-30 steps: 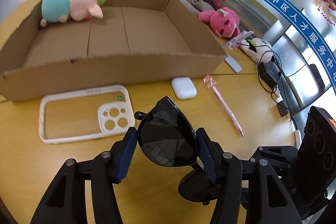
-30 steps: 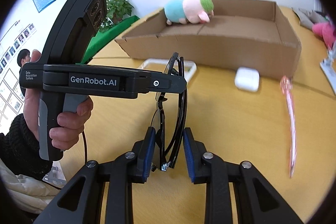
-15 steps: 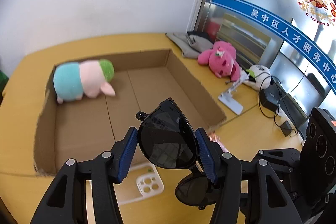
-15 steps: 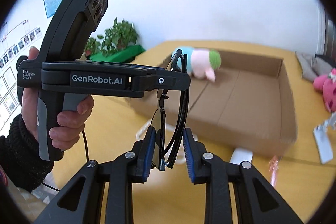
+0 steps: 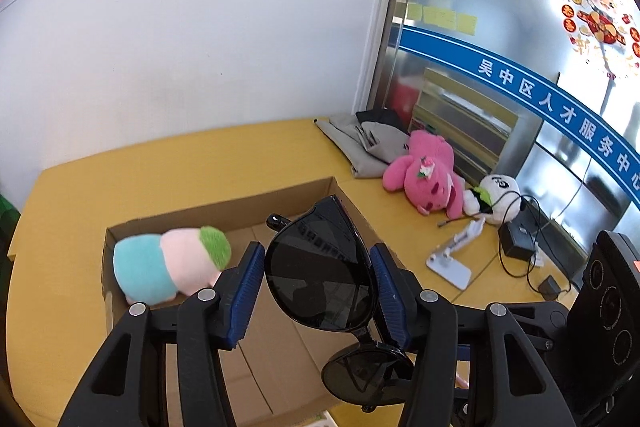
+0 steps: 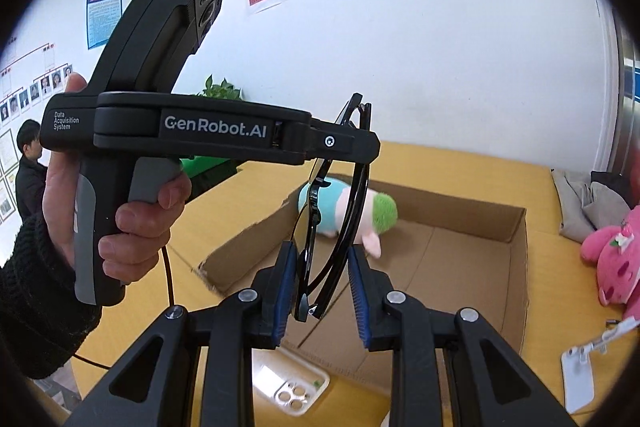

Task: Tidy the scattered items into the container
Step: 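Carry the black sunglasses with the right gripper over the cardboard box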

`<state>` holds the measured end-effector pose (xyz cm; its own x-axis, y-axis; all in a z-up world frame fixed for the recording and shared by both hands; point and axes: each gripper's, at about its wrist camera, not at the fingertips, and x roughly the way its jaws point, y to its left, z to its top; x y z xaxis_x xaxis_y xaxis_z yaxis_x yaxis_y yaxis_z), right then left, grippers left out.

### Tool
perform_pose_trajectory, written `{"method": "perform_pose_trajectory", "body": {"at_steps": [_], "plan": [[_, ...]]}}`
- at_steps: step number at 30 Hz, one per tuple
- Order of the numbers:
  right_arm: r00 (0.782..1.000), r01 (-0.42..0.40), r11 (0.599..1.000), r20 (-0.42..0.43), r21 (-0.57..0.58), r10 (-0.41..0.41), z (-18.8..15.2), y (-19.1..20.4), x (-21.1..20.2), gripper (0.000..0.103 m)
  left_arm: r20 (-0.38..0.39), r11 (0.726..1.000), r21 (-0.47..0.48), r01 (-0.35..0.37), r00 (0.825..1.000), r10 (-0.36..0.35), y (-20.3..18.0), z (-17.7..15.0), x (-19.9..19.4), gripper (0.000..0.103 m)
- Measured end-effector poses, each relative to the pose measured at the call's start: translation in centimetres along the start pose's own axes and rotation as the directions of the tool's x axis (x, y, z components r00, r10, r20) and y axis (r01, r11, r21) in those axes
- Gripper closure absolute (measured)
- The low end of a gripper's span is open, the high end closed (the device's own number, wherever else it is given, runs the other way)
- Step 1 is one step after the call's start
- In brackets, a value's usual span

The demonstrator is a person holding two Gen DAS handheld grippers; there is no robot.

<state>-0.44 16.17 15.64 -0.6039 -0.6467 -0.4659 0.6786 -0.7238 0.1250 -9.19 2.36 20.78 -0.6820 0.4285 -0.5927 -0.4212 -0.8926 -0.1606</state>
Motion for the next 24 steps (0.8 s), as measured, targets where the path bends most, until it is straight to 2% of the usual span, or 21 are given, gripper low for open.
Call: {"method": "perform_pose_trajectory", "body": {"at_steps": [8,12,18,24], "plan": [[1.000,-0.013,1.000,0.002,0.028,0.013,3.8,-4.2,4.4,0.078,-0.024,0.999,-0.036,0.005,1.000,-0.006,3.1,4.7,5.1,0.045],[1.000,-0.022,0.998,-0.013,0.066,0.023,4.9,-7.0,7.2,0.078,-0.065,0.999,-0.054,0.009,0.998,-0.012,5.2,6.5,9.0,0.045],[0.997,-0.025,0.989,-0.067,0.142,0.035,4.6,-10.3,11.6,0.078,-0.142,0.997,-0.076,0.010,0.990,-0.021,7.5,6.9,15.1,0.045],[0.987,-0.037,0.976,-0.144,0.214,0.069,2.8,-12.8,15.8,0.078,-0.245,0.995,-0.095,-0.018,0.969,-0.006,9.2,5.5,20.9,0.045]]}}
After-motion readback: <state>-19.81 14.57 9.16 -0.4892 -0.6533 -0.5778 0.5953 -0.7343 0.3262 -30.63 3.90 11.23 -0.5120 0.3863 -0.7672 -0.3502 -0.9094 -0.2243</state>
